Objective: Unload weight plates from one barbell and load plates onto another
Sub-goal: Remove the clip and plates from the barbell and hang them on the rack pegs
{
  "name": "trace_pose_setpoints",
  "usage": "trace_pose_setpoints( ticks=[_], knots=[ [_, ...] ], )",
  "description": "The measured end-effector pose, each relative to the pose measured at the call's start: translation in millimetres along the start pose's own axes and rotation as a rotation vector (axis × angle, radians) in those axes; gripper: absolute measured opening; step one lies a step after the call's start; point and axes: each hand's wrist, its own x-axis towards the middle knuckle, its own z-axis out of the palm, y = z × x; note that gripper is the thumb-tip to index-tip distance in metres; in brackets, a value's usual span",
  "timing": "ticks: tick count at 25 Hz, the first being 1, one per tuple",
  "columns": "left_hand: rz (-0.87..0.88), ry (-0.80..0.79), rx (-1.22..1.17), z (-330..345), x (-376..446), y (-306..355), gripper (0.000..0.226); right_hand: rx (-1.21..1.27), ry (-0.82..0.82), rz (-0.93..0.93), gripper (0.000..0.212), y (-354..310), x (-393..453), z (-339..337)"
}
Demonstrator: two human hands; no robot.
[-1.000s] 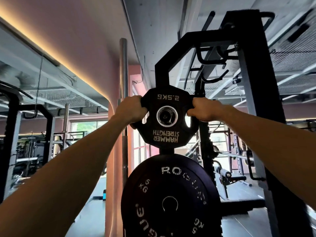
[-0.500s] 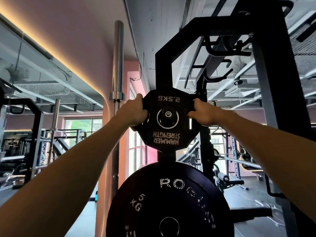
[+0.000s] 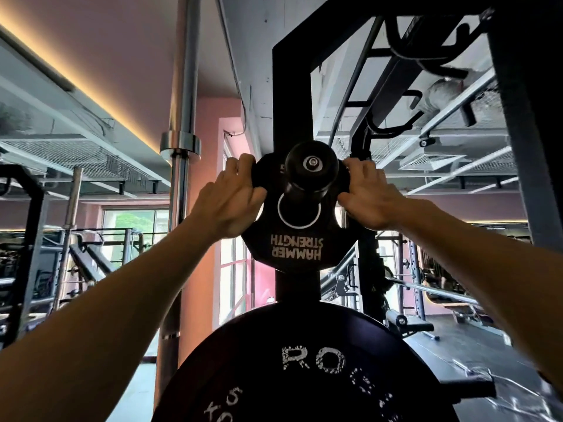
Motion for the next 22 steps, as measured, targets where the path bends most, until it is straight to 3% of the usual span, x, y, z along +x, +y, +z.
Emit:
trace_pose_setpoints(
  ticks=[3,6,9,13,18,22],
  knots=[
    [0.007,-0.026,0.129,-5,-1,0,0.042,-0.016,-0.008,0.029,0.058,-2,-4,-2],
    [-0.118,-0.225,0.163,-14,-4,7,0.05,0.017,-0.075,0.103,0.059,-8,-13,-1],
    [-0.235,-0.37,0.058,-25,-21,15,0.064,0.122,-0.13,0.14,0.069,-7,-31,3],
    [-0.306,-0.55,0.12,-41,-66,24,0.095,0.025,-0.255,0.1,0.089,9,-73,-4],
    [-0.254,-0.668,0.173,-69,-128,70,0.074,-0.126,-0.425,0.013,0.091,30,-148,-24],
    [-0.308,-0.703,0.127,-107,-168,116,0.086,-0.125,-0.527,0.008,0.096,40,-209,-50]
  ],
)
